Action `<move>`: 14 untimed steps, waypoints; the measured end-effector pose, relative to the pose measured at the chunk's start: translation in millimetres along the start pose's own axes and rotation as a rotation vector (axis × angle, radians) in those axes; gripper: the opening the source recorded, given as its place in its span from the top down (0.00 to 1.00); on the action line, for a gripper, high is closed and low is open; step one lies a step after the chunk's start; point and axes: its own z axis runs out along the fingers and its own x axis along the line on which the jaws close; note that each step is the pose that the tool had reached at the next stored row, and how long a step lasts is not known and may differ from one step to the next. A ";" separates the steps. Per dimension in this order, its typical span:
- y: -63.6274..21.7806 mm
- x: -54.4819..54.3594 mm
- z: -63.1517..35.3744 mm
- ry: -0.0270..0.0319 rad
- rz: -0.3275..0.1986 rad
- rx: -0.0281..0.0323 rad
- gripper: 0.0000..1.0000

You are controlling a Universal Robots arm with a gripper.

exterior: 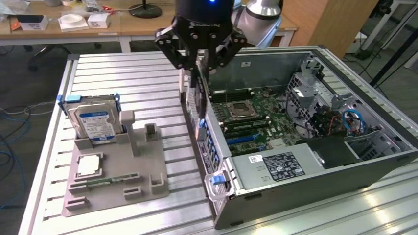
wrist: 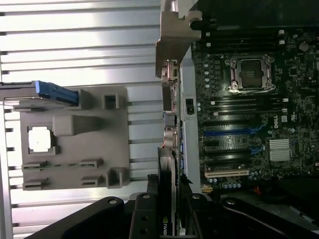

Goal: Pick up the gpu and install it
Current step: 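Pick up the gpu and move the gpu toward the slot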

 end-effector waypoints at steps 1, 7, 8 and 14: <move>0.3 -4.5 0.1 0.0000 0.000 0.0000 0.73; 2.7 -31.7 0.8 0.0002 -0.002 0.0000 0.73; 3.0 -36.2 0.9 0.0002 -0.003 0.0000 0.73; 5.3 -64.2 1.6 0.0003 -0.005 -0.0001 0.73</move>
